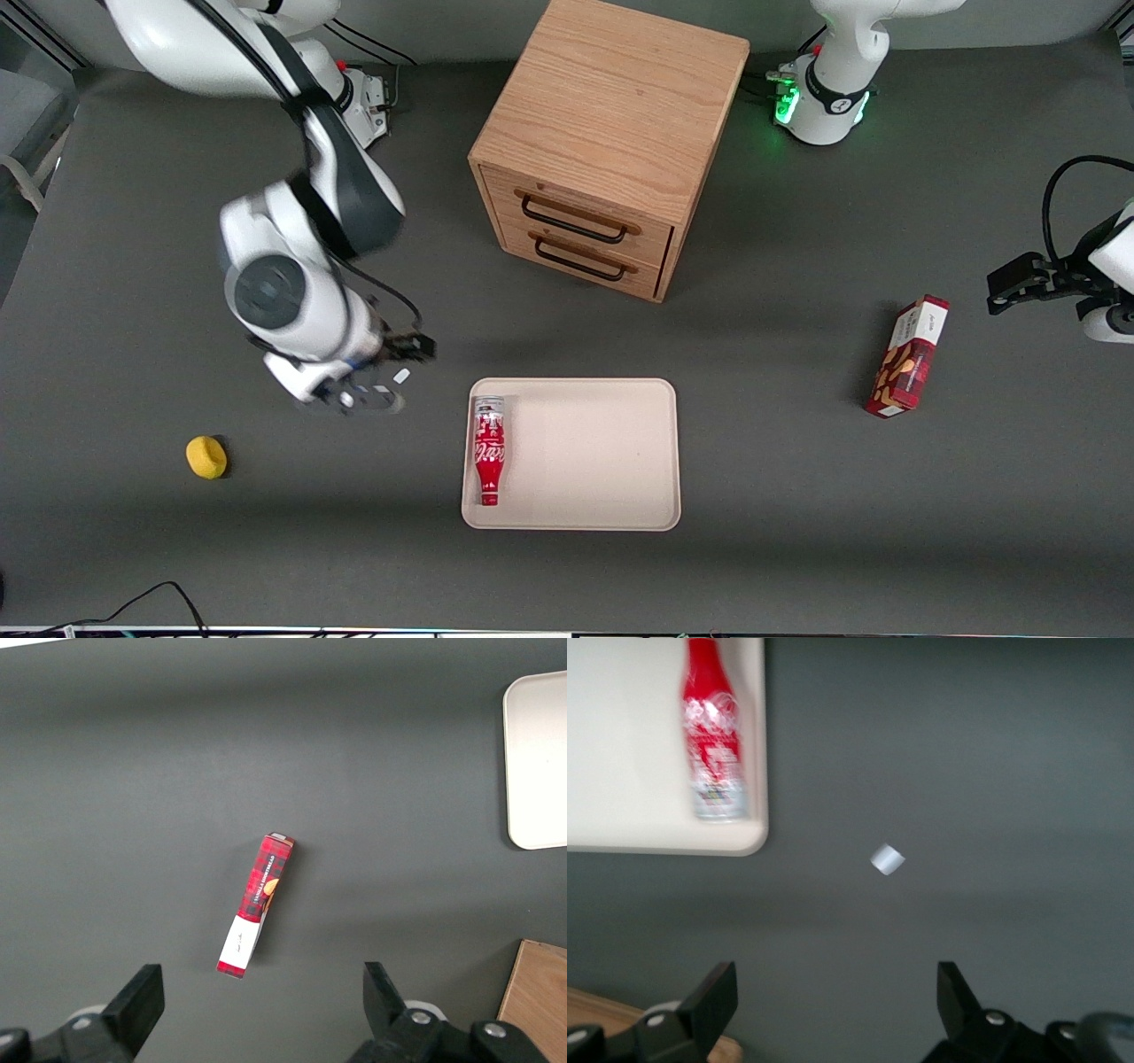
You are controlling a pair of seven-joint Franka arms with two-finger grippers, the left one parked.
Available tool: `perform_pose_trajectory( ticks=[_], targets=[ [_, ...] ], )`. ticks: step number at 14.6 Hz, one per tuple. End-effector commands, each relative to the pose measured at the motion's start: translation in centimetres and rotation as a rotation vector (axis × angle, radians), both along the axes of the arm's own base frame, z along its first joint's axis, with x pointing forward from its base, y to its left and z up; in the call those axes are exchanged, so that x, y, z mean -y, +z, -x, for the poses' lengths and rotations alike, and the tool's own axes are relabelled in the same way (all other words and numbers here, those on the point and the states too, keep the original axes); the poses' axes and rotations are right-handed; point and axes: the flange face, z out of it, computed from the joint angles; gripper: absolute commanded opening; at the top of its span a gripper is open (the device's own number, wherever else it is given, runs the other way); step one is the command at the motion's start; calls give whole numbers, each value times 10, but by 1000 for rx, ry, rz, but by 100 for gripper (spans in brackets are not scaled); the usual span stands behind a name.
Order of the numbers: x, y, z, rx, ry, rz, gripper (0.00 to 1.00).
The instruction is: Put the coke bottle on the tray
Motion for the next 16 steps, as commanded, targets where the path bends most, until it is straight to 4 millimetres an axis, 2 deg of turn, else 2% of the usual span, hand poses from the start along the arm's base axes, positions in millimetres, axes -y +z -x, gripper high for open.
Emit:
perform_pose_trajectory(
  ticks=[1, 5, 7, 11, 16],
  targets=[
    [54, 29, 68, 45, -1, -18, 100],
    [127, 77, 106, 95, 0, -143, 100],
    [145, 83, 105, 102, -26, -154, 100],
    [157, 94, 96, 96, -28, -105, 100],
    [170, 101, 95, 57, -44, -81, 100]
  ],
)
